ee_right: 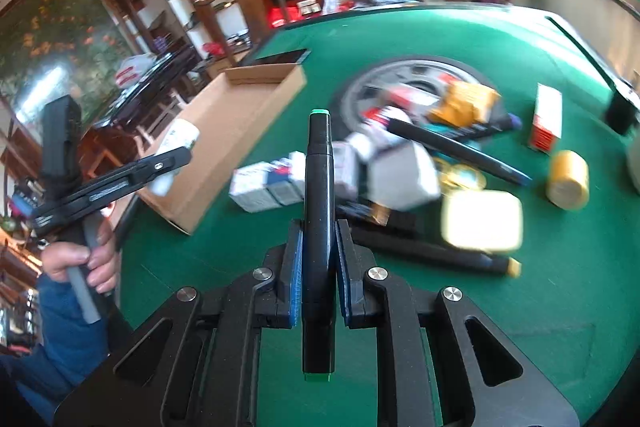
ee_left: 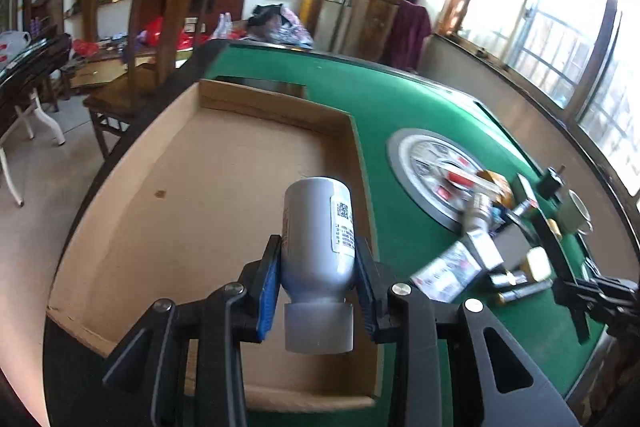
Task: Organize objects
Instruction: 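Carry both items to the cardboard tray and open both tools to release them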
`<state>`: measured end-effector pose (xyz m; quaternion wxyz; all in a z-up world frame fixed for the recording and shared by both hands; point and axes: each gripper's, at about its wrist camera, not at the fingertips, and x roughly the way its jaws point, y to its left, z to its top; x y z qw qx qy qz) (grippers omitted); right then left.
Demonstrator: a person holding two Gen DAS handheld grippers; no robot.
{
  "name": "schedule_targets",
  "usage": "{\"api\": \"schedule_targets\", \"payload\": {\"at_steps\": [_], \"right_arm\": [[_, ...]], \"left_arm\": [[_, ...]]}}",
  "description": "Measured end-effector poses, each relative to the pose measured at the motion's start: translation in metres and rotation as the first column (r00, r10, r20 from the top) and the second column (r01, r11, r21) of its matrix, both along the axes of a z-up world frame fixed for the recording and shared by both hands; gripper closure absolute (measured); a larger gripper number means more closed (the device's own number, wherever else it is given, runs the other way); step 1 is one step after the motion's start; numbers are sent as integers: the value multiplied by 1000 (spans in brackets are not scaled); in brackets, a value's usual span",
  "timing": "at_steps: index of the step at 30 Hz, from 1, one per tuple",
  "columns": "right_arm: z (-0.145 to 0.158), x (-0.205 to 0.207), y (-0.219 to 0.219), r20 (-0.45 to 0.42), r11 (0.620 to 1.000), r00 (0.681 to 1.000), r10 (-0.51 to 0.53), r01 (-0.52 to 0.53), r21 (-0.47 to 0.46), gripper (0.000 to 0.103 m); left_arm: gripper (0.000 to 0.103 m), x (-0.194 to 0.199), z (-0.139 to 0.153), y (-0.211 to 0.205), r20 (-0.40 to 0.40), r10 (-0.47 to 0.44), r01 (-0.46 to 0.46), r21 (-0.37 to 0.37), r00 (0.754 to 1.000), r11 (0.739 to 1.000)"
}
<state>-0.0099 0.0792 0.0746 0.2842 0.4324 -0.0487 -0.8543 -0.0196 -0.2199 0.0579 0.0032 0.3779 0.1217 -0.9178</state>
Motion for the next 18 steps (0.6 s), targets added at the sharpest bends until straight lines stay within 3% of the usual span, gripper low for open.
{"api": "schedule_targets", "payload": {"at_steps": [5, 9, 14, 18], "right_arm": [[-1, -8, -40, 20, 999, 999, 50, -50, -12, 89], [-6, -9, -57, 38, 997, 997, 74, -73, -10, 89], [-9, -7, -69, 56, 996, 994, 94, -93, -12, 89], [-12, -6, -73, 61, 995, 993, 100, -99, -13, 89]], "left_arm": [[69, -23, -13, -54, 16, 107, -107, 5, 994, 994], [69, -34, -20, -65, 40, 143, -141, -31, 989, 989], [69, -34, -28, -45, 72, 160, -150, -132, 985, 980], [69, -18, -30, -15, 102, 118, -106, -117, 988, 987]]}}
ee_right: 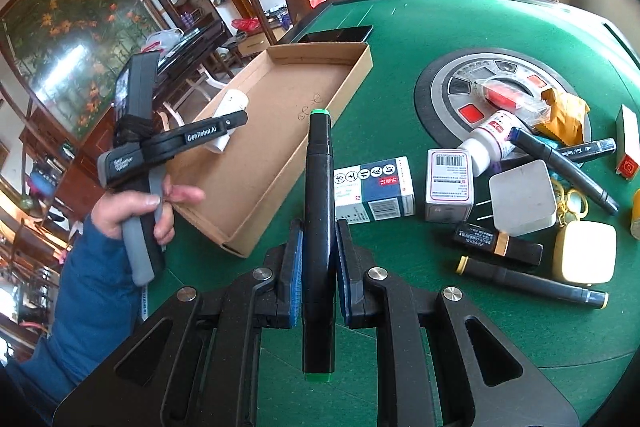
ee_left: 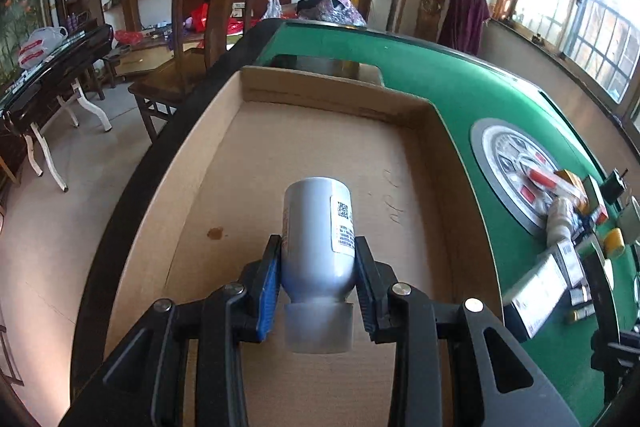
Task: Organize objects
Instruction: 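Carry both items to the cardboard tray and open both tools to release them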
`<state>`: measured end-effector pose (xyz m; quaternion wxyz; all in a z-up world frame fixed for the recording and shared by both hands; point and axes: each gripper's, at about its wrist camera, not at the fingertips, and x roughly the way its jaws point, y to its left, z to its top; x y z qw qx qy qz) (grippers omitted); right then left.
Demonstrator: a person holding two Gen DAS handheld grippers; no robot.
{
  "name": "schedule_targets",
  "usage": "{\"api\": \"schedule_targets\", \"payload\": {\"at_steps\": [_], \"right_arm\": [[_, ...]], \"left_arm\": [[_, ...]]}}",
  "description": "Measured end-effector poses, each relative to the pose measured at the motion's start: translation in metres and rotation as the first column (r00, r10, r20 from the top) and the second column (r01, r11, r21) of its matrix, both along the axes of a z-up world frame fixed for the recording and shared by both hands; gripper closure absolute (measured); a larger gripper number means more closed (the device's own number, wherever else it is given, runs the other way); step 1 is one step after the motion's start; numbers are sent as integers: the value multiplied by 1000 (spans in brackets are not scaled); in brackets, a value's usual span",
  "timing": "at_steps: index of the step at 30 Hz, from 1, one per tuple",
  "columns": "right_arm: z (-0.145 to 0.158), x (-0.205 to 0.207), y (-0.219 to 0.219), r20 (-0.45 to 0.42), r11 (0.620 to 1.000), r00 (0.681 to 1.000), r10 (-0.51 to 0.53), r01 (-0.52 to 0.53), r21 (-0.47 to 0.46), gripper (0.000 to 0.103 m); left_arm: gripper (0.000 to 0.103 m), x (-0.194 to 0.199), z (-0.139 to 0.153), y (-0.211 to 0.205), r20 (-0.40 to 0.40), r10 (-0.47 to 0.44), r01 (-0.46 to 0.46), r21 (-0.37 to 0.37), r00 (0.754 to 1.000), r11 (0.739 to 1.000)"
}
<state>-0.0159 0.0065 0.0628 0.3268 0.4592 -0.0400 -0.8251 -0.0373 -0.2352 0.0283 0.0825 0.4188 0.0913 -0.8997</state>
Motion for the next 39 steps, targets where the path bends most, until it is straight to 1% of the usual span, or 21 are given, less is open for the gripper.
{"api": "schedule_targets", "payload": {"at_steps": [3, 5, 7, 9, 11, 13, 15, 17, 19, 22, 24, 25, 28, 32, 33, 36, 39], "right_arm": [[-1, 2, -1, 3, 1000, 1000, 4, -4, 1, 89], [-1, 4, -1, 0, 1000, 1000, 9, -9, 3, 89], [0, 6, 0, 0, 1000, 1000, 14, -14, 2, 89], [1, 9, -1, -3, 1000, 1000, 20, -20, 3, 89], [2, 9, -1, -2, 1000, 1000, 22, -22, 2, 89], [4, 4, -5, 2, 1000, 1000, 19, -19, 1, 89], [9, -2, -12, 10, 1000, 1000, 22, -22, -13, 89], [16, -14, -27, 12, 999, 999, 30, -30, -18, 89], [16, -25, -41, 34, 999, 999, 26, -25, -21, 89], [3, -52, -70, 109, 999, 994, 29, -27, -21, 89], [-14, -69, -90, 166, 1000, 986, 24, -22, -17, 89], [-20, -75, -97, 181, 1000, 983, 22, -20, -13, 89], [-37, -93, -117, 222, 1000, 975, 9, -8, -2, 89], [-43, -103, -141, 217, 1000, 976, 3, -3, -2, 88], [-45, -104, -147, 219, 1000, 976, 5, -3, -8, 88], [-49, -107, -158, 214, 1000, 977, 2, 0, -8, 88], [-52, -108, -164, 204, 1000, 979, -7, 8, -4, 88]], "left_arm": [[69, 19, -2, 28, 9, -45, 45, 14, 999, 999], [69, 36, -1, 34, -1, -35, 35, 84, 999, 996], [69, 47, -4, 41, 6, -59, 58, 109, 998, 992], [69, 56, 2, 45, -17, -70, 71, 122, 997, 990], [69, 56, 14, 40, -40, -77, 83, 152, 996, 985], [69, 50, 29, 32, -65, -60, 68, 144, 996, 987], [69, 36, 38, 20, -66, -28, 36, 119, 997, 992], [69, 14, 38, 0, -29, 1, 2, 104, 1000, 995], [69, -6, 29, -17, 23, 32, -34, 96, 999, 995], [69, -31, 7, -47, 108, 66, -80, 131, 992, 988], [69, -35, -2, -56, 122, 88, -103, 130, 989, 986], [69, -37, -7, -60, 135, 85, -105, 148, 987, 983], [69, -38, -6, -59, 113, 84, -101, 156, 990, 983], [69, -36, 1, -53, 49, 101, -107, 162, 994, 981], [69, -36, 0, -54, 34, 104, -108, 179, 994, 978], [68, -37, -7, -61, 30, 112, -116, 221, 993, 968], [68, -35, -4, -68, 6, 126, -124, 249, 992, 961]]}}
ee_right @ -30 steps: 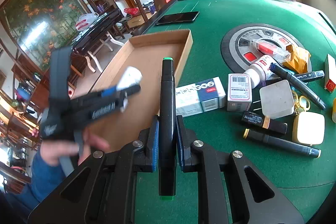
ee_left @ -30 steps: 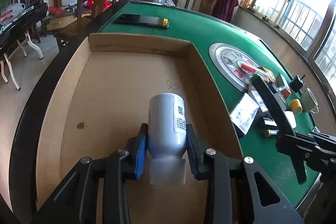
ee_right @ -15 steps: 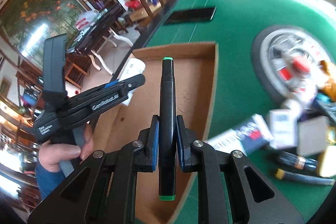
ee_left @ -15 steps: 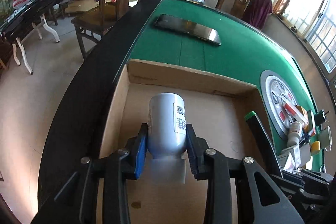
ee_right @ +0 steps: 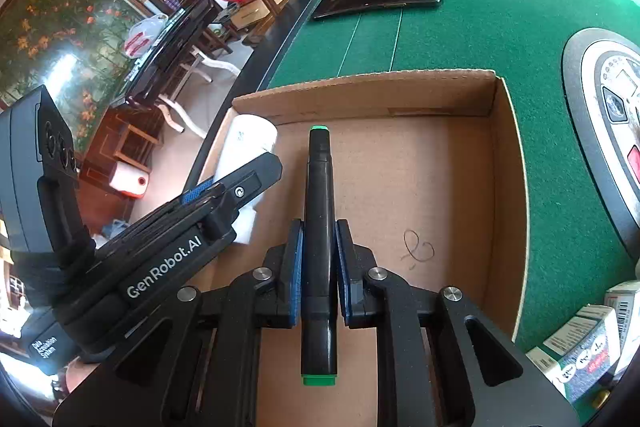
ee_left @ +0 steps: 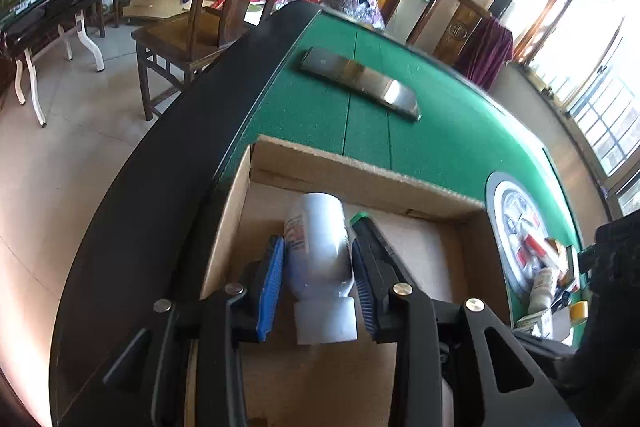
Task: Organize objects
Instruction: 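Carry both items to the cardboard tray and open both tools to release them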
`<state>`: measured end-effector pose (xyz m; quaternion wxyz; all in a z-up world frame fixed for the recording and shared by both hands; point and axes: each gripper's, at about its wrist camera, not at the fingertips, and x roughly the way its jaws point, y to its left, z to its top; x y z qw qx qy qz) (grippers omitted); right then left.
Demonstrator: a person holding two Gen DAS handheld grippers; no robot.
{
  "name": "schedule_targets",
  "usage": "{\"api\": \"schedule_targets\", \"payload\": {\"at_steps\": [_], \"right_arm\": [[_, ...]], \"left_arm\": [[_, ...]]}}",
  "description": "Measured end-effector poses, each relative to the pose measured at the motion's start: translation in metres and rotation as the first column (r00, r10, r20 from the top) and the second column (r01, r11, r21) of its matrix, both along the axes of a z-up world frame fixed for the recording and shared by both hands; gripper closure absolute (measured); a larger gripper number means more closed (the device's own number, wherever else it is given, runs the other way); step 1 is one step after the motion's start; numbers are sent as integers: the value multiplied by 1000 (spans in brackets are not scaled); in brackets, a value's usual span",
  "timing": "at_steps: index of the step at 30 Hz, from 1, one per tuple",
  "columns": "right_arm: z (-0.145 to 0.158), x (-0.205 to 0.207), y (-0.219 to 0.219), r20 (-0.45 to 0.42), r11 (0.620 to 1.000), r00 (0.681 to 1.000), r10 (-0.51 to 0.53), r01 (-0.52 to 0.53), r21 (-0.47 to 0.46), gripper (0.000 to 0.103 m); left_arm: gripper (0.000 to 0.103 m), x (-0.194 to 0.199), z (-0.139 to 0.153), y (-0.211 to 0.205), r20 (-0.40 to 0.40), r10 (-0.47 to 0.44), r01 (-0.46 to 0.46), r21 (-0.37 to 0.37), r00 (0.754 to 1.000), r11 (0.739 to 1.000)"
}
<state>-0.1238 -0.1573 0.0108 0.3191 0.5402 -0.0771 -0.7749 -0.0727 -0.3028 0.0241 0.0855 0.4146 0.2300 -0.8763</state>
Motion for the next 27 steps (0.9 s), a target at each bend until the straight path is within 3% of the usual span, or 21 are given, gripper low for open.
{"api": "schedule_targets", "payload": {"at_steps": [10, 16, 27], "right_arm": [[-8, 6, -11, -18, 1000, 1000, 9, -9, 7, 87], [-3, 6, -16, -10, 997, 998, 66, -66, -26, 85], [10, 26, 37, -39, 993, 998, 50, -54, -101, 85]], "left_arm": [[67, 10, 14, 0, -76, 11, -10, 22, 997, 1000], [65, 11, 16, 0, -85, 13, -11, 30, 996, 1000], [58, 11, 20, 27, -106, -93, 90, -33, 990, 995]]}}
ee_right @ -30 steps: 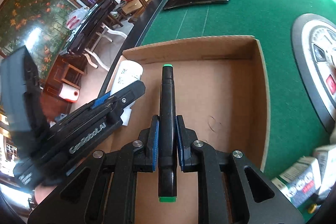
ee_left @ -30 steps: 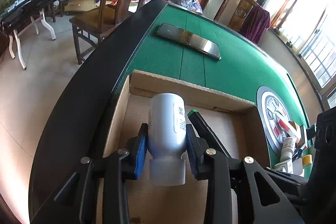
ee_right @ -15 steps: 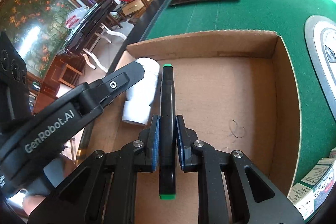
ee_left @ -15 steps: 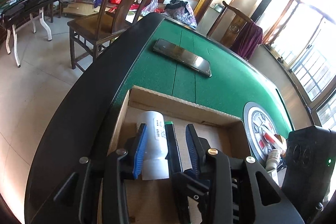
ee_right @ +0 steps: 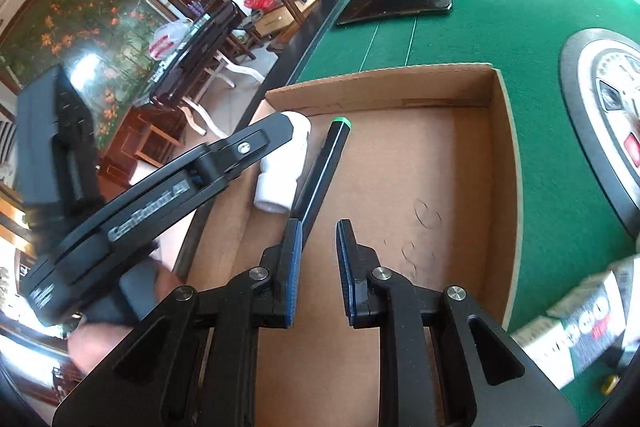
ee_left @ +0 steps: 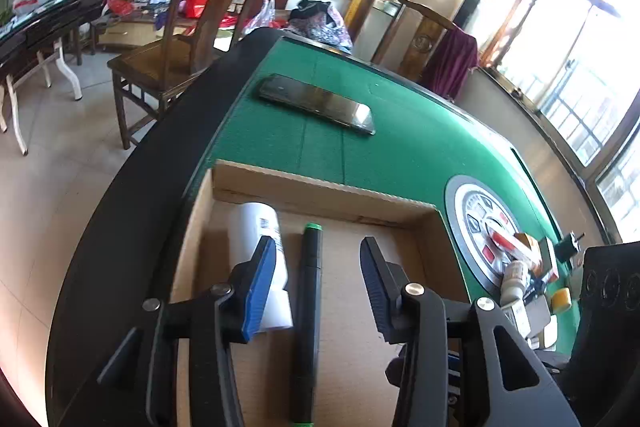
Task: Organize objects
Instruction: 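Carry both items to the cardboard tray and open both tools to release them, then grasp the blue-white medicine box with the left tool while the right tool grasps the yellow jar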
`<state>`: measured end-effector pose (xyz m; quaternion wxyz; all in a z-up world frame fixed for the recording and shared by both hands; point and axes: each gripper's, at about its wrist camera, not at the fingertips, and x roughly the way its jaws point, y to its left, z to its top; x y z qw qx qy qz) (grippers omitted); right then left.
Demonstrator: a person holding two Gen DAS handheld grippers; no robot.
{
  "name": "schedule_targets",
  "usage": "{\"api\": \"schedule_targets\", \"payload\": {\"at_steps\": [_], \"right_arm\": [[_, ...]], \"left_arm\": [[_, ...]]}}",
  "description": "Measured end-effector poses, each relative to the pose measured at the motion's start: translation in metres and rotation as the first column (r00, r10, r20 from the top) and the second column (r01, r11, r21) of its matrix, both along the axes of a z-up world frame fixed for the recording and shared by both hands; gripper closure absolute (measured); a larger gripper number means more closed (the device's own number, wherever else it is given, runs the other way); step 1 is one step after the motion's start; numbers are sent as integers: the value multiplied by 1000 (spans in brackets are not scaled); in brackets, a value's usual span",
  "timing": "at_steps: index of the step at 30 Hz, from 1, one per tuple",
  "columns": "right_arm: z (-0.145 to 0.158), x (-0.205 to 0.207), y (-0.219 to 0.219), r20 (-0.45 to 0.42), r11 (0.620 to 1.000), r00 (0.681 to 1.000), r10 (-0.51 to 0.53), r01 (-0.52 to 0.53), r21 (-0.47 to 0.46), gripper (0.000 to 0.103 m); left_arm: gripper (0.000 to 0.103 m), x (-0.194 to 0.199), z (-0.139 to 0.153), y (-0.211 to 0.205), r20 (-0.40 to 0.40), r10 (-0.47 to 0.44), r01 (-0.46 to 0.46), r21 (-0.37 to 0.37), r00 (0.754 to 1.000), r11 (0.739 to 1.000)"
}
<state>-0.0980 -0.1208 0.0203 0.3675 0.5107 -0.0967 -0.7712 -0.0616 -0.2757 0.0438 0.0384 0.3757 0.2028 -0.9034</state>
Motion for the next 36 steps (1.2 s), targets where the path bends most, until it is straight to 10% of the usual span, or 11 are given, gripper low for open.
{"api": "schedule_targets", "payload": {"at_steps": [9, 13, 25, 36], "right_arm": [[17, 18, 40, -55, 998, 998, -12, 9, -59, 85], [28, 25, 79, -105, 996, 994, -36, 27, -86, 52], [37, 37, 266, -192, 919, 913, -360, 313, -239, 45], [34, 31, 340, -115, 821, 839, -532, 477, -315, 45]], "left_arm": [[54, 5, 6, 36, 12, -116, 116, -76, 993, 990], [48, 13, 16, 64, 12, -214, 215, -87, 977, 973], [37, 18, 8, 188, 194, -486, 523, -294, 852, 800], [37, -6, -6, 214, 299, -420, 515, -452, 857, 729]]}}
